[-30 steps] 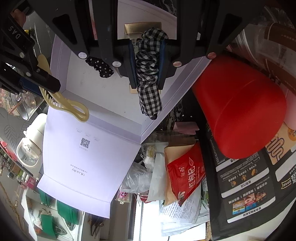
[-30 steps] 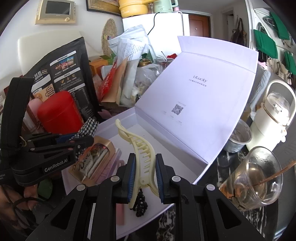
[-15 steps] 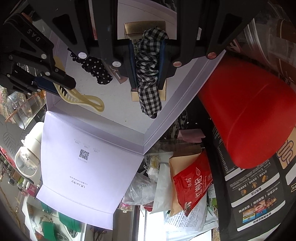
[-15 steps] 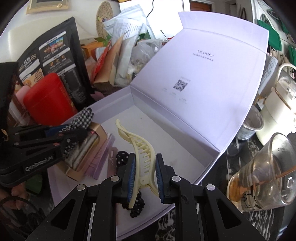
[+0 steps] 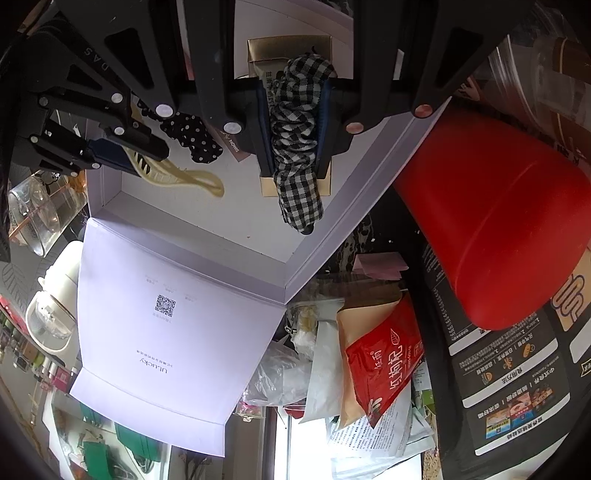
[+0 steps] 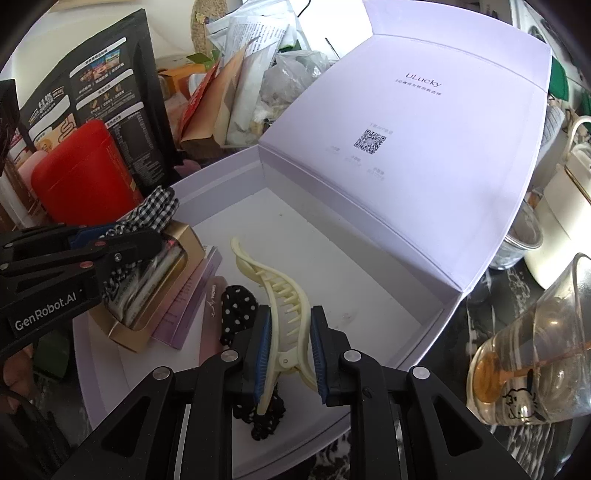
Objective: Organize rigid objects
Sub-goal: 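Lower the checked scrunchie onto the Dove box with the left tool while the right tool lowers the claw clip, then open both tools and withdraw them from the white box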
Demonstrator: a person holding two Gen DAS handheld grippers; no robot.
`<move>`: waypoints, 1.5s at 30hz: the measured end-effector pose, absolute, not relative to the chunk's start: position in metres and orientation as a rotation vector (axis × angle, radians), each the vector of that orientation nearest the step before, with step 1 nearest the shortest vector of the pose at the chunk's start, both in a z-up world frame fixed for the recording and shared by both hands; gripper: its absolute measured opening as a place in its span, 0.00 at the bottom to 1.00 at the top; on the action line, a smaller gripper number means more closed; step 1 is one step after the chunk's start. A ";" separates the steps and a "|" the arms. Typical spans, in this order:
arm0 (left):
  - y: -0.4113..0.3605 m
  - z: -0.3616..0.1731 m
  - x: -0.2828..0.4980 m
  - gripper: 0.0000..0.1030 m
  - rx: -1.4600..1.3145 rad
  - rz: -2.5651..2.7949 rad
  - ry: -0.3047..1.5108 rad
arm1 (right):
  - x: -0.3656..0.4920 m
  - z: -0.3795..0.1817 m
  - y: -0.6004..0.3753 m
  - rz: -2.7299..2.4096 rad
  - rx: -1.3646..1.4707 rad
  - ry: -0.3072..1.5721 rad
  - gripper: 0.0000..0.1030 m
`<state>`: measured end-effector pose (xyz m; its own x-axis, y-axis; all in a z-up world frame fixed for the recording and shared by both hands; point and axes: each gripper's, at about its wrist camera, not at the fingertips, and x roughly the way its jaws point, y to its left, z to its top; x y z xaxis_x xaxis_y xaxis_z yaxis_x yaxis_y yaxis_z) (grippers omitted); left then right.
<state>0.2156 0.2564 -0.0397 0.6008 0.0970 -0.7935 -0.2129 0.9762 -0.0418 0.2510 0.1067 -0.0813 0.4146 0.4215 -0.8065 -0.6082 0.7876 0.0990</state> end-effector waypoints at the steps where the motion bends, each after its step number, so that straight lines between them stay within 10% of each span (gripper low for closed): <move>1: 0.257 -0.040 0.216 0.20 -0.137 0.180 0.912 | 0.251 -0.082 0.108 0.651 -0.229 0.940 0.21; 7: 0.259 -0.038 0.218 0.31 -0.128 0.231 0.929 | 0.245 -0.078 0.111 0.657 -0.226 0.933 0.43; 13: 0.260 -0.037 0.219 0.76 -0.127 0.256 0.928 | 0.241 -0.072 0.105 0.639 -0.215 0.919 0.44; 45: 0.210 0.032 0.171 0.76 -0.080 0.245 0.793 | 0.198 0.000 0.045 0.573 -0.154 0.774 0.44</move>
